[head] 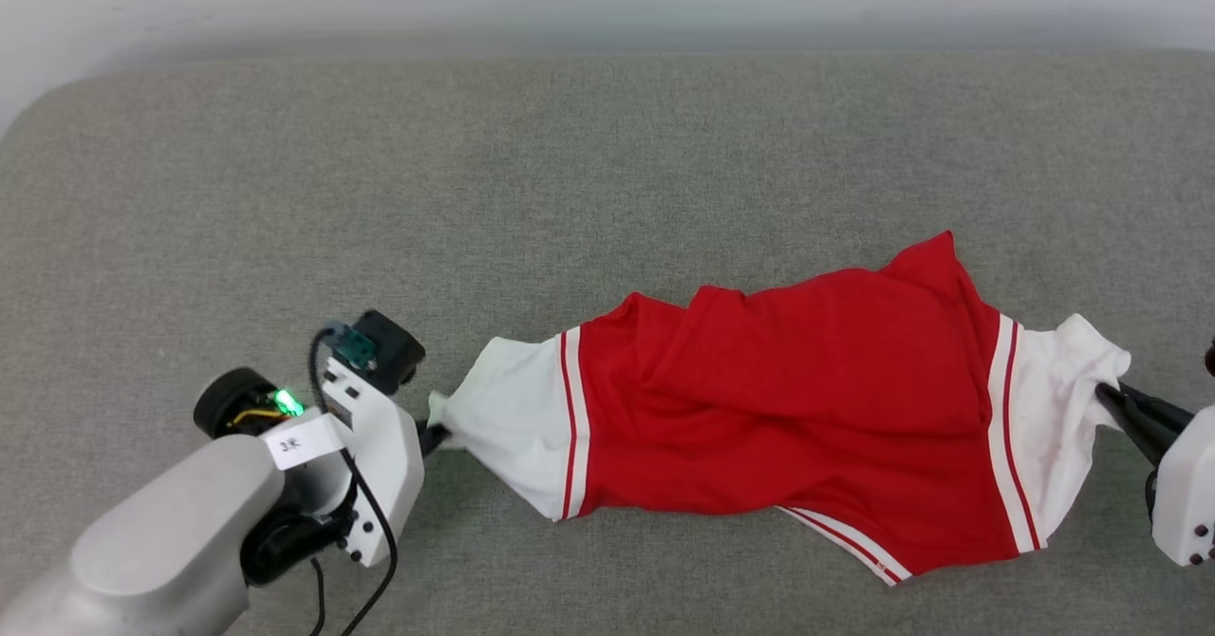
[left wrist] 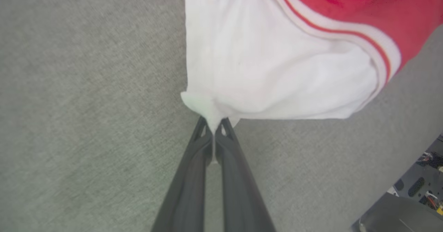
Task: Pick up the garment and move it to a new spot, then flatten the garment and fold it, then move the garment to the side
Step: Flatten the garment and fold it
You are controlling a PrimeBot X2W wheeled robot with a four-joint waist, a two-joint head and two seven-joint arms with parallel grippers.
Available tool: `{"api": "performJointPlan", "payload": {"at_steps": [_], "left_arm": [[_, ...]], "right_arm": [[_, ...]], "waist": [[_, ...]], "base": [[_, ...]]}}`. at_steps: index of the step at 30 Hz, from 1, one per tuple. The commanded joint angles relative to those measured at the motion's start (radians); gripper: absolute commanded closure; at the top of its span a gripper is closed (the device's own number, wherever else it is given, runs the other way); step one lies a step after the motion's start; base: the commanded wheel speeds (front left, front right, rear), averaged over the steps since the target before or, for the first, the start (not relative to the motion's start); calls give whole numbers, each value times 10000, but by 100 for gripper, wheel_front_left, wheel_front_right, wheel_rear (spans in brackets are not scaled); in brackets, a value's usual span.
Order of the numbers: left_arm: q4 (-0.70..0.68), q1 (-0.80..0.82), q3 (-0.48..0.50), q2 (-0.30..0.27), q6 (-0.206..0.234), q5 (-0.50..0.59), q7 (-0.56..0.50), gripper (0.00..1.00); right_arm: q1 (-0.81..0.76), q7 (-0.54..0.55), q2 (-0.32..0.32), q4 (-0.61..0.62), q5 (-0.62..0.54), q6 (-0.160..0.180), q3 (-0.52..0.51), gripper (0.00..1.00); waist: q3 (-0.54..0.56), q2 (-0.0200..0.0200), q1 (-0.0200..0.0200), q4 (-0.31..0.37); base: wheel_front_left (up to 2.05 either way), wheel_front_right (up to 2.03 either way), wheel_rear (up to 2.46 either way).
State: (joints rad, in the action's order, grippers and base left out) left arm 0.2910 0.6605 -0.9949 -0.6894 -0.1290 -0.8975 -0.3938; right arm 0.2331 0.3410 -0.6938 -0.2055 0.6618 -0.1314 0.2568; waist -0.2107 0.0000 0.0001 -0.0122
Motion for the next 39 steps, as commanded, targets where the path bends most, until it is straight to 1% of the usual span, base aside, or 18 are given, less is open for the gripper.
{"api": "performJointPlan", "payload": {"at_steps": [1,5,6,8,15,20,23,27,31,37,39], "left_arm": [[-158,-169,173,-147,75,-11,346,100],[-888,-418,607,-429,347,-67,1202,100],[-888,-418,607,-429,347,-67,1202,100],[-1305,-521,816,-557,465,-150,1511,100],[-3127,-622,1596,-1003,1036,-463,2204,100],[-4426,-178,2439,-1313,1510,-531,2739,100],[-5022,275,2968,-1364,1700,-573,2996,100],[-5399,1158,3575,-1151,1710,-724,3167,100],[-5190,2247,3866,-818,1543,-686,3127,100],[-4160,4367,4218,-59,1289,-567,3012,100],[-3672,5178,4281,216,1213,-388,3021,100]], "right_arm": [[-202,-113,-9,154,-23,15,-132,100],[-585,-308,-45,749,-106,15,-644,100],[-585,-308,-45,749,-106,15,-644,100],[-765,-339,-32,1085,-192,15,-924,100],[-1012,-253,144,2368,-408,15,-2091,100],[-692,-152,307,3260,-325,15,-2721,100],[-257,-117,326,3713,-168,15,-3011,100],[705,-99,255,4082,34,15,-3188,100],[2019,10,44,4055,193,15,-3073,100],[4796,181,-181,3275,210,15,-2599,100],[5864,100,-125,2854,64,15,-2359,100]], "waist": [[108,0,-1,-35],[316,0,-1,-85],[316,0,-1,-85],[412,0,-1,-103],[679,0,-1,-88],[676,0,-1,-38],[558,0,-1,-8],[212,0,-1,47],[-289,0,-1,67],[-1306,0,-1,79],[-1662,0,-1,84]], "base": [[0,0,0],[0,0,0],[0,0,0],[0,0,0],[0,0,0],[0,0,0],[0,0,0],[0,0,0],[0,0,0],[0,0,0],[0,0,0]]}}
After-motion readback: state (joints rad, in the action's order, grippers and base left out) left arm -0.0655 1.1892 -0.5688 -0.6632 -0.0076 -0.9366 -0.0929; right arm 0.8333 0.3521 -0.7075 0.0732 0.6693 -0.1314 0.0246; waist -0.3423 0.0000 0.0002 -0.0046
